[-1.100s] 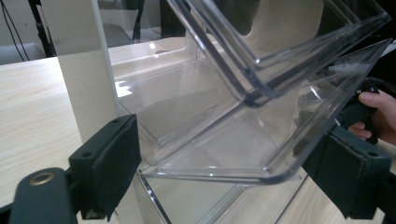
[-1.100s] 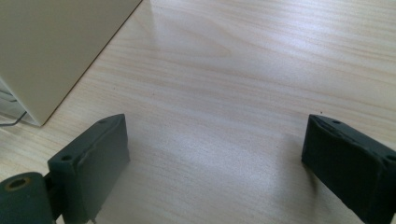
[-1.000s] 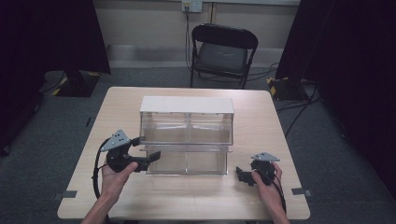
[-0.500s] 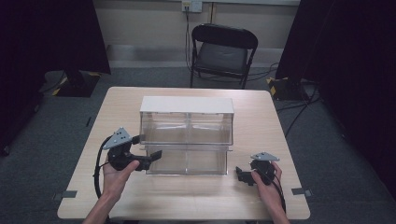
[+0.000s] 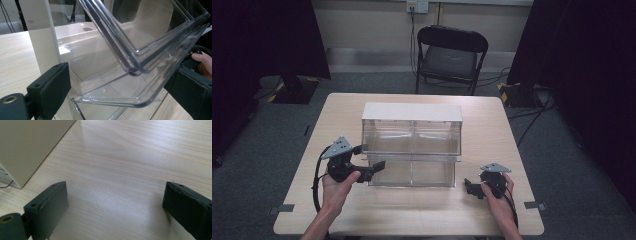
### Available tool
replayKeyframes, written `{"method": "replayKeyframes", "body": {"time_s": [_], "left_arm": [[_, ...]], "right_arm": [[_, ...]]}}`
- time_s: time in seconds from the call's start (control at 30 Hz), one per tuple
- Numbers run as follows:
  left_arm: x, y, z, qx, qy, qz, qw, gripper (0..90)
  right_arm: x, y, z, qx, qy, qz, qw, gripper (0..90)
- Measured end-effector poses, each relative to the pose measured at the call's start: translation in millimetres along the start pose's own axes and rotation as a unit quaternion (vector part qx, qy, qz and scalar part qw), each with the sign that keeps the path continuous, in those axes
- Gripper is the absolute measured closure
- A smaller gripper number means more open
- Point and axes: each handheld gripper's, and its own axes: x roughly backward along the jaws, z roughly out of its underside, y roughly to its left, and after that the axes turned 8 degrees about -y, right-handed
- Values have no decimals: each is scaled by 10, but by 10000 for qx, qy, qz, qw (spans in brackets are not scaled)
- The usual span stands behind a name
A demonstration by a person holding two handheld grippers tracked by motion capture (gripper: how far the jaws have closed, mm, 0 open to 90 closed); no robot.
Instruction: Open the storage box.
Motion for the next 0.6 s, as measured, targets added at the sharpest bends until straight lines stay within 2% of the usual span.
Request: {"method": "replayKeyframes", "body": {"time_s": [0.6], "left_arm": [[-1, 4, 1, 27, 8, -2, 10000, 67]], "right_arm": [[0, 0, 0, 1, 0, -1, 10000, 54]]}}
